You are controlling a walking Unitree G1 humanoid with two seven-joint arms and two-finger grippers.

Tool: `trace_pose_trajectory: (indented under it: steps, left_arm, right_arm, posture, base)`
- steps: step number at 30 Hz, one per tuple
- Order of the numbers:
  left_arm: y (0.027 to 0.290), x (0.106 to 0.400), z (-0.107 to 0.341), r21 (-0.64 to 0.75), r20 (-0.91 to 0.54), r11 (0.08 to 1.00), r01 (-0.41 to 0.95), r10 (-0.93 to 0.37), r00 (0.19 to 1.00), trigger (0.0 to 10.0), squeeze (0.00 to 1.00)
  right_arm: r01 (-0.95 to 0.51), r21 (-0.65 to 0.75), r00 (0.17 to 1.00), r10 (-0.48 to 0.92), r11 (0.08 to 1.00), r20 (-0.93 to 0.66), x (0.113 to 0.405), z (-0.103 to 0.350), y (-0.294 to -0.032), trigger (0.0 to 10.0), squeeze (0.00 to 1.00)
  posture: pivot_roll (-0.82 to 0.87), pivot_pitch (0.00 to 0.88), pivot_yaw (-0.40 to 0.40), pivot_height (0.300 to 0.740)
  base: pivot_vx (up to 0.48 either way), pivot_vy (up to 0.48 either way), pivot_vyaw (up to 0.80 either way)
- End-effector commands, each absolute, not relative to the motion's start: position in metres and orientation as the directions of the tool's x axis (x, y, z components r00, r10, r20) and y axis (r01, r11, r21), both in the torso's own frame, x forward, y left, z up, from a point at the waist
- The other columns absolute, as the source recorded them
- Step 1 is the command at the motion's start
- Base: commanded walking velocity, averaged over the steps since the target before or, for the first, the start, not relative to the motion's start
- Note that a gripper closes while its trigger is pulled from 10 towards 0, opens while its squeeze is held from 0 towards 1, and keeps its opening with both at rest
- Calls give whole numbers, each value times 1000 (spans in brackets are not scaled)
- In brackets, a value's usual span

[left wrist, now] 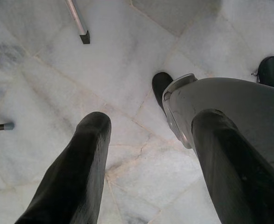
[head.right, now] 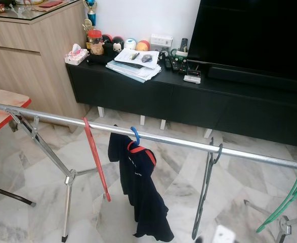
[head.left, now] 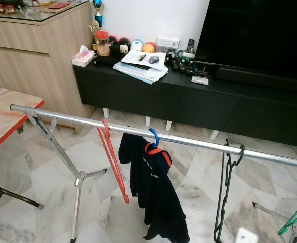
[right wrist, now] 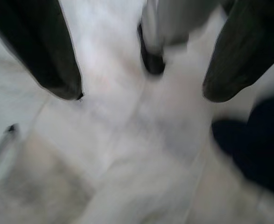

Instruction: Hang hanger

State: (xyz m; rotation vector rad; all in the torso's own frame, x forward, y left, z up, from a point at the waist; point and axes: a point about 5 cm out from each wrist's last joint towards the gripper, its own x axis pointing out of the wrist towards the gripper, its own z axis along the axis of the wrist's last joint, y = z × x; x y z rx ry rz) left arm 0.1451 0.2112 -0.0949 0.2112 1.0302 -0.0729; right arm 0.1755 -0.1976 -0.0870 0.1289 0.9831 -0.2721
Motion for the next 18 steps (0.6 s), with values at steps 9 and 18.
trace_pose_trajectory:
  steps: [9, 18]
  left_arm:
    - [196, 129, -104, 97, -889, 980, 171, 8, 458, 10000, 0]
    - [197, 131, -103, 121, -886, 974, 194, 18, 463, 10000, 0]
  right_arm:
    - [99, -28, 495, -73, 995, -866, 161, -95, -185, 10000, 0]
    - [107, -12, 523, -67, 994, -850, 175, -89, -182, 10000, 0]
  posture:
    - [-27, 95, -60, 740]
    - [-29, 90, -61, 740]
  base:
    - [0, 0, 0]
    - [0, 0, 0]
